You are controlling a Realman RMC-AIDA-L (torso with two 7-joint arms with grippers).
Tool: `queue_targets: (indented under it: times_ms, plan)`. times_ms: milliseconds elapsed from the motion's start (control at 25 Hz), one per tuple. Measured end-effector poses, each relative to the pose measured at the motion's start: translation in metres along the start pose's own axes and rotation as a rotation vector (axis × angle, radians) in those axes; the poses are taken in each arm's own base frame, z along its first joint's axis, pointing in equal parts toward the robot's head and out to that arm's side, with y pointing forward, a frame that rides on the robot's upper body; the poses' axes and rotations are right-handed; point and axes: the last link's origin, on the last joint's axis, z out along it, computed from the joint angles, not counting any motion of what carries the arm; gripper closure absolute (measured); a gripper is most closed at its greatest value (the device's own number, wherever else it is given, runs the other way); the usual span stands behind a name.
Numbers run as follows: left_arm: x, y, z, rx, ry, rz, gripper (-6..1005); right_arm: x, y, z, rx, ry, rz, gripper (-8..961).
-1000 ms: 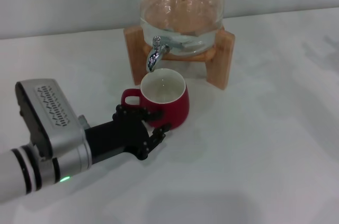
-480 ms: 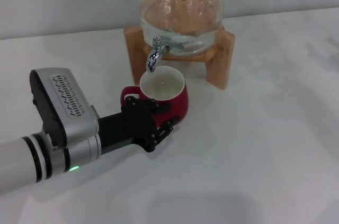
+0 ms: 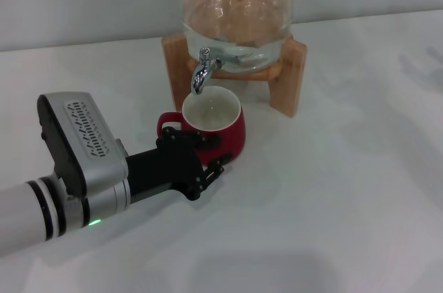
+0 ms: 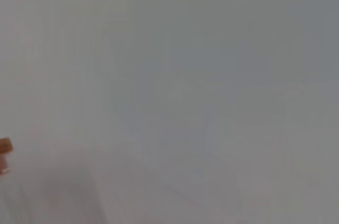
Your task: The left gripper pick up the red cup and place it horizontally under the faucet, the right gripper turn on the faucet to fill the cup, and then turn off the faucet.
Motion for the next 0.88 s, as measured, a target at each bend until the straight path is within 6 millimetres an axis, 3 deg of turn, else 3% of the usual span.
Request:
queue_targets:
  times_ms: [880]
  plan:
    - [-0.0079,-0.0016,-0.0008,0.065,-0.046,0.006,707,0.001,0.0002,0.0,-0.002,-0.001,0.0,171]
